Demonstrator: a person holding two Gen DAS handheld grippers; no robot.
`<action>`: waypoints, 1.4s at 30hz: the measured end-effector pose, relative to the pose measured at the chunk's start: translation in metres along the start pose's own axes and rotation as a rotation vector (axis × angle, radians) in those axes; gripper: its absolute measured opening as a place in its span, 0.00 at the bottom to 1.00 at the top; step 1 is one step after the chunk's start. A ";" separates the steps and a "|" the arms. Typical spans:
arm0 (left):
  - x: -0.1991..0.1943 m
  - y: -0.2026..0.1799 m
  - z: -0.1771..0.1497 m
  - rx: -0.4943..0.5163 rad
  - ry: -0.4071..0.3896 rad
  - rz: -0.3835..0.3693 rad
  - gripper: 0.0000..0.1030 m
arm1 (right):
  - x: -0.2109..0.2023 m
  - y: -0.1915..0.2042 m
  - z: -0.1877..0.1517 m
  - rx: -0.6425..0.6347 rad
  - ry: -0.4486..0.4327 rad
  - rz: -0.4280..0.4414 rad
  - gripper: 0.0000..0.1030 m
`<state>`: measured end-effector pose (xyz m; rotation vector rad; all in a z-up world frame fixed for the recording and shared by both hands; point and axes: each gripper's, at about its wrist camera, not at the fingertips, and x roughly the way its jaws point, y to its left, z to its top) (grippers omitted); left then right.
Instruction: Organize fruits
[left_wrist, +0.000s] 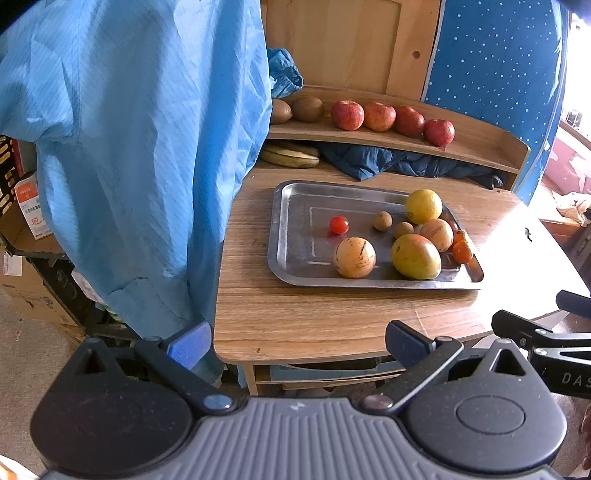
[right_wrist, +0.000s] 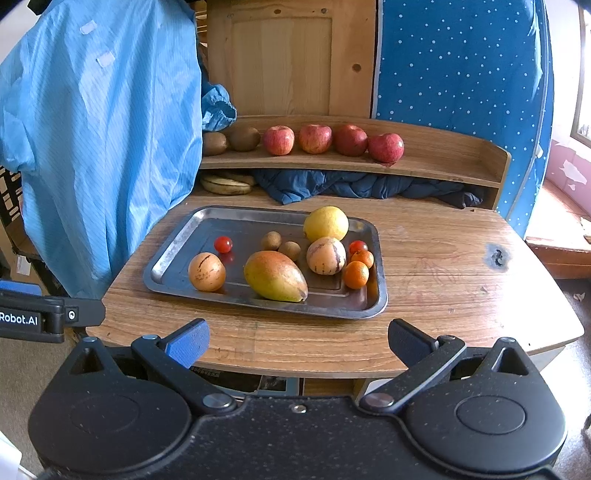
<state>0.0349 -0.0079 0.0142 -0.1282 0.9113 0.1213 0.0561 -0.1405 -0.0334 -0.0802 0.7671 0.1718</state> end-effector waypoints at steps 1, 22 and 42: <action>0.000 0.000 0.000 0.000 0.000 0.002 0.99 | 0.000 0.000 0.000 -0.001 0.002 0.000 0.99; 0.009 0.002 0.005 0.022 0.005 0.013 0.99 | 0.013 0.004 0.007 -0.021 0.019 0.006 0.99; 0.028 0.008 0.012 0.012 0.039 0.001 0.99 | 0.029 0.008 0.014 -0.054 0.055 0.002 0.99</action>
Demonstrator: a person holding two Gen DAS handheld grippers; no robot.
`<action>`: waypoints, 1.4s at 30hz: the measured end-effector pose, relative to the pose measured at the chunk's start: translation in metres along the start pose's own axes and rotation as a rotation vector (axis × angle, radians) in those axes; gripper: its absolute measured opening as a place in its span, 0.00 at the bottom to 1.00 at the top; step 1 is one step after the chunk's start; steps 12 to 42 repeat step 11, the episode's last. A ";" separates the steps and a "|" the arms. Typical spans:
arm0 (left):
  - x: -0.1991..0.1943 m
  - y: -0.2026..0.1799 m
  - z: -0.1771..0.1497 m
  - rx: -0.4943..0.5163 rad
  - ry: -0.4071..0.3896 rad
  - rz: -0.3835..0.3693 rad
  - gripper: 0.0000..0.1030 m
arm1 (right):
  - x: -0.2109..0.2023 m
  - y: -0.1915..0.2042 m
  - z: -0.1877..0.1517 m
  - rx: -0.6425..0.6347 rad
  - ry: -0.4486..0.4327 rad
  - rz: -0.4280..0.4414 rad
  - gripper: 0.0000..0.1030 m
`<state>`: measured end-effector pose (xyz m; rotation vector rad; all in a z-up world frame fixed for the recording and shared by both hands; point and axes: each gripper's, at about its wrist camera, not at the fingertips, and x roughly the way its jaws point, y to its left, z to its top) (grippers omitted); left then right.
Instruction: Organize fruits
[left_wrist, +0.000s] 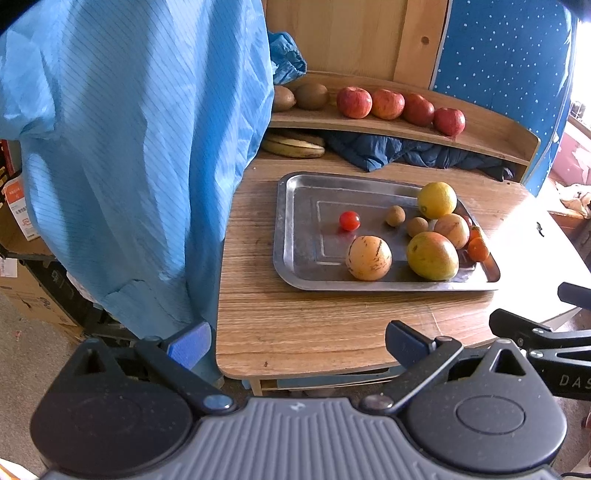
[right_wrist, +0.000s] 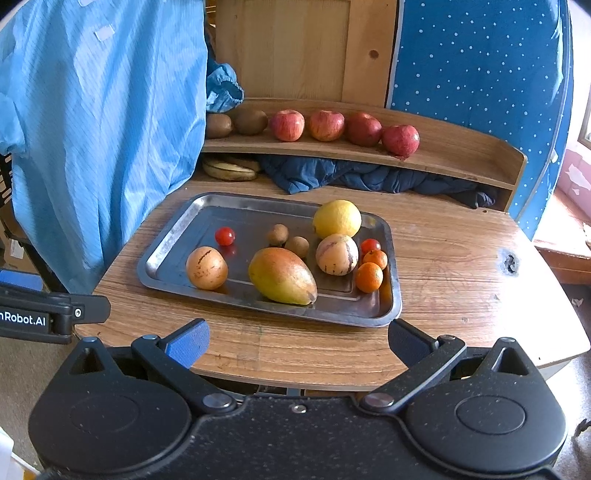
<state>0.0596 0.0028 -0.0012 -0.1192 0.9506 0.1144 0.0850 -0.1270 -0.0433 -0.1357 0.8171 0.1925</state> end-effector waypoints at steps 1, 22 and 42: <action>0.000 0.000 0.000 0.000 0.002 -0.001 0.99 | 0.000 0.000 0.000 0.000 0.002 0.000 0.99; 0.006 -0.003 0.001 0.001 0.016 -0.005 0.99 | 0.005 -0.005 0.001 0.002 0.018 0.002 0.99; 0.006 -0.003 0.001 0.001 0.016 -0.005 0.99 | 0.005 -0.005 0.001 0.002 0.018 0.002 0.99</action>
